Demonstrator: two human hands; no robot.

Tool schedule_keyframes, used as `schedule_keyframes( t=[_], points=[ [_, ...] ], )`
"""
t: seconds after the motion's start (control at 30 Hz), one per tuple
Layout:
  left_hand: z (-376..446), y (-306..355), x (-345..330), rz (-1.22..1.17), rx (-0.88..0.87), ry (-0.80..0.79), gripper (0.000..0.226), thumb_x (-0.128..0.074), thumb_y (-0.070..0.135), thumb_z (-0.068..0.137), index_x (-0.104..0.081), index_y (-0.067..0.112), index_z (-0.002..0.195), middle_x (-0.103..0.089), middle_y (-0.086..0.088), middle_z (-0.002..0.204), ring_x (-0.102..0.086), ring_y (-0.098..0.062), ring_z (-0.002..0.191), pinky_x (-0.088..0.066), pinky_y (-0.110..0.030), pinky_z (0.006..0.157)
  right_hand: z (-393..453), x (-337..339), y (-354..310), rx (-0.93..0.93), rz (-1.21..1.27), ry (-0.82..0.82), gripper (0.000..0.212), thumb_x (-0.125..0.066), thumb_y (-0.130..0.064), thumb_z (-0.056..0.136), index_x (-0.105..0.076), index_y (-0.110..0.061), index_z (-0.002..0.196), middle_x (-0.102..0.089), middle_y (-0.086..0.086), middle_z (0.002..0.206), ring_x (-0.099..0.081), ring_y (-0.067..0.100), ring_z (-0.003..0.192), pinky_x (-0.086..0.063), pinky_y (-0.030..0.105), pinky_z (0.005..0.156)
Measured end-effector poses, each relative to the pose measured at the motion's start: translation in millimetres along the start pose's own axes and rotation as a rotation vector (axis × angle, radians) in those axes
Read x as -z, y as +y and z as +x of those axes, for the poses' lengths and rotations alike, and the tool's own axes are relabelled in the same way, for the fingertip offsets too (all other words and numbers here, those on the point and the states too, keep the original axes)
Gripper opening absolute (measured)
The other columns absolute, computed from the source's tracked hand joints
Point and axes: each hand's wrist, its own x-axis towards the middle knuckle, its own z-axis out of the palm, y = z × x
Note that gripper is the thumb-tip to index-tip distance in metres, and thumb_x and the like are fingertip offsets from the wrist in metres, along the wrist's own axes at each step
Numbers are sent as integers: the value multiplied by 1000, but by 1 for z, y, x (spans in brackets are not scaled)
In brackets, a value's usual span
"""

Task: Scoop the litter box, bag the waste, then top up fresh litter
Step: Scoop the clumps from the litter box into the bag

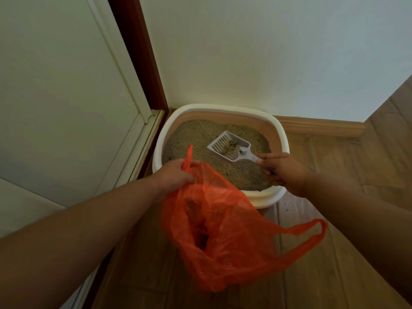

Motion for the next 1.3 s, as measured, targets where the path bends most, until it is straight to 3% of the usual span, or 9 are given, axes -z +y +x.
schedule_keyframes(
  t=[0.2, 0.47, 0.57, 0.67, 0.77, 0.87, 1.0, 1.1, 1.3],
  points=[
    [4, -2, 2, -17, 15, -11, 65, -66, -6, 87, -62, 33, 138, -70, -9, 120, -73, -31, 103, -62, -51, 91, -2, 10, -16, 59, 9, -19, 26, -58, -14, 100, -75, -20, 119, -44, 3, 66, -29, 15, 52, -18, 30, 49],
    [7, -7, 11, -244, 56, -97, 69, -49, -16, 84, -68, 29, 133, -70, -17, 128, -70, -40, 114, -56, -59, 101, -23, 18, -61, 121, -68, -236, 31, -51, 0, 98, -75, -7, 117, -35, 4, 57, -25, 13, 48, -15, 30, 48],
    [5, -8, 13, -350, 57, -141, 65, -43, -16, 86, -68, 21, 134, -74, -18, 124, -71, -38, 114, -55, -54, 102, -26, 20, -72, 76, -235, -314, 30, -53, 3, 97, -76, -6, 114, -35, 5, 55, -24, 16, 49, -16, 32, 49],
    [1, -8, 14, -413, 72, -136, 67, -40, -16, 86, -66, 21, 136, -72, -19, 125, -75, -34, 102, -63, -40, 76, -29, 13, -78, 79, -495, -414, 29, -60, -3, 97, -78, -17, 114, -40, 8, 57, -28, 20, 52, -20, 34, 50],
    [-1, -5, 15, -412, 80, -141, 69, -40, -16, 87, -63, 23, 140, -66, -18, 126, -72, -28, 82, -61, -33, 61, -31, -6, -85, 153, -800, -484, 25, -66, -20, 97, -78, -36, 113, -65, 22, 77, -50, 26, 63, -45, 36, 60],
    [-3, -1, 13, -417, 86, -156, 71, -39, -14, 88, -58, 25, 144, -65, -18, 124, -72, -26, 81, -61, -35, 68, -32, -30, -91, 229, -1033, -523, 25, -65, -25, 97, -77, -39, 114, -76, 4, 87, -65, 24, 74, -55, 43, 77],
    [-6, 3, 10, -419, 80, -169, 72, -38, -14, 87, -57, 26, 145, -65, -14, 121, -72, -24, 82, -61, -35, 71, -43, -66, -102, 254, -1216, -555, 26, -62, -27, 97, -76, -35, 118, -70, -22, 69, -59, 0, 60, -48, 18, 64],
    [-8, 5, 10, -420, 68, -174, 73, -38, -14, 88, -54, 28, 146, -65, -15, 126, -71, -26, 89, -60, -38, 80, -49, -82, -110, 280, -1377, -559, 28, -59, -36, 96, -76, -32, 117, -77, -10, 91, -65, 8, 72, -56, 32, 77],
    [-7, 4, 11, -412, 52, -176, 74, -38, -14, 88, -51, 24, 150, -65, -16, 125, -68, -25, 91, -56, -38, 80, -63, -101, -129, 302, -1575, -482, 32, -55, -33, 95, -75, -14, 112, -67, 4, 70, -47, 9, 51, -41, 25, 56]
  ],
)
